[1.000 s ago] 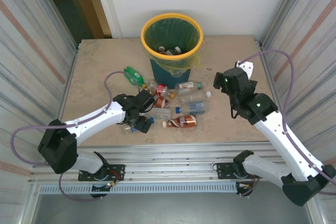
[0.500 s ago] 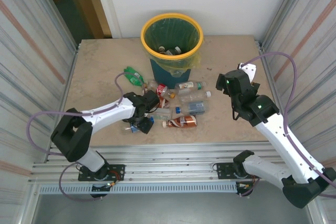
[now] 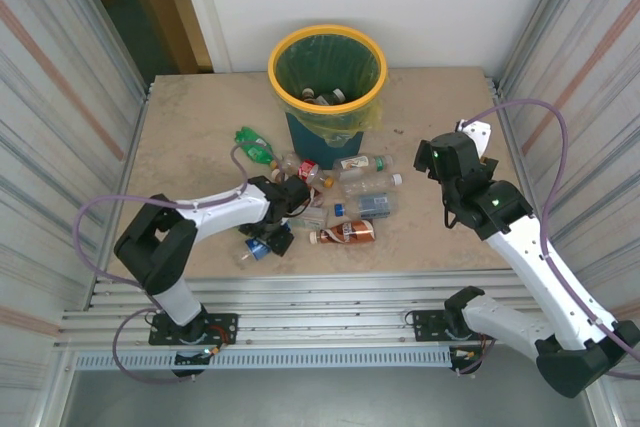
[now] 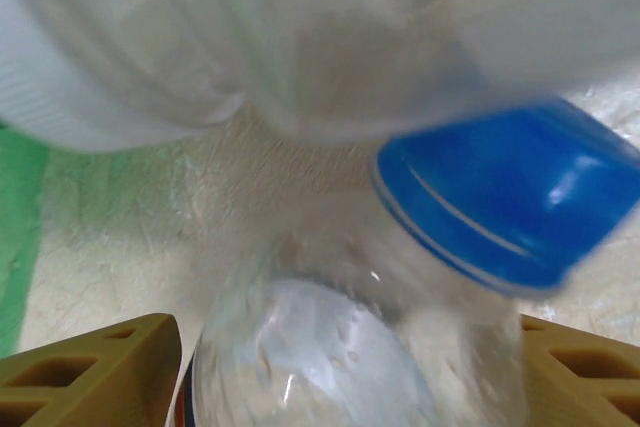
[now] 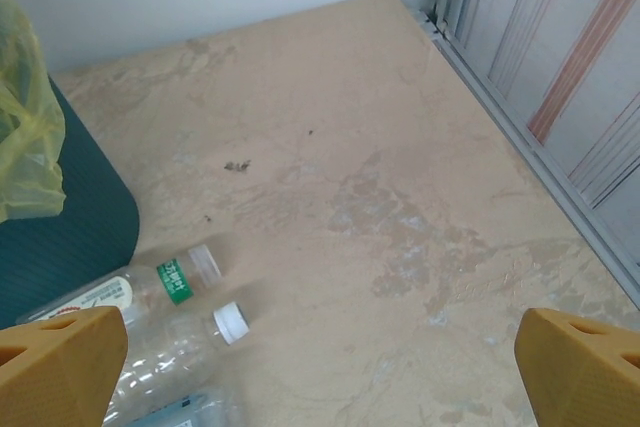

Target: Put the plastic bottles in the bin

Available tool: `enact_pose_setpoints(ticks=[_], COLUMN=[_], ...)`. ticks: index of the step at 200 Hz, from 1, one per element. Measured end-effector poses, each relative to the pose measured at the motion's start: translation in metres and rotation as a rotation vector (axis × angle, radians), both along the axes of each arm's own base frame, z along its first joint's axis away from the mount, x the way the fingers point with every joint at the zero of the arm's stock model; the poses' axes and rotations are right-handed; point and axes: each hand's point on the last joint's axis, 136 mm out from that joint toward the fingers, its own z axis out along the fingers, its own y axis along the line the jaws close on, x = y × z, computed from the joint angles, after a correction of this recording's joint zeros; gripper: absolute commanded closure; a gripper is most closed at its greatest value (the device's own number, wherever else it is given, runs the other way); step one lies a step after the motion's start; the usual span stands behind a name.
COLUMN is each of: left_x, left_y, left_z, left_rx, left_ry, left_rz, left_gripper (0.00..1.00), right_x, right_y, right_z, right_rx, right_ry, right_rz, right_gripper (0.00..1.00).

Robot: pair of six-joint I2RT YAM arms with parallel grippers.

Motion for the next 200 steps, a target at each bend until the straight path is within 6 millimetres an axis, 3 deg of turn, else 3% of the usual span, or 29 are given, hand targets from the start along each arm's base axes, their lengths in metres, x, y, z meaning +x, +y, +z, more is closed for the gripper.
enact_pose_setpoints(ticks=[29,91,129,163,200], left_x=[0.004,0.006,0.001,0.000,0.007], left_y=[-0.004,-0.007,-0.006,-0.009,-0.018], left_z=[-0.002,-0.002,0.003,0.028,0.072], left_rx=[-0.017,-0.030,-0.031,-0.078,-0.184], left_ry=[-0.013,-0.018,-0.013,-0.055,-0.153], left_rz=[0.000,-0.001,-0.006,-0.016,-0.018], left_gripper=[0.27,0.50,0.51,0.52,0.53], right_x=[0.002,0.002,0.002,0.002,0.002], right_y=[0.001,-0.001,-0.001,-0.001,-0.002], right_z=[-0.003,-0.003,-0.003,-0.004,-0.011], right_rx=[-0.006,-0.006,-0.006,-0.001,0.005], right_ry=[0.011,0.012,0.012,0.013,0.025], right_rz=[0.000,-0.008,-0.007,-0.007,-0.020], right_gripper=[0.02,0.02,0.02,0.02,0.02])
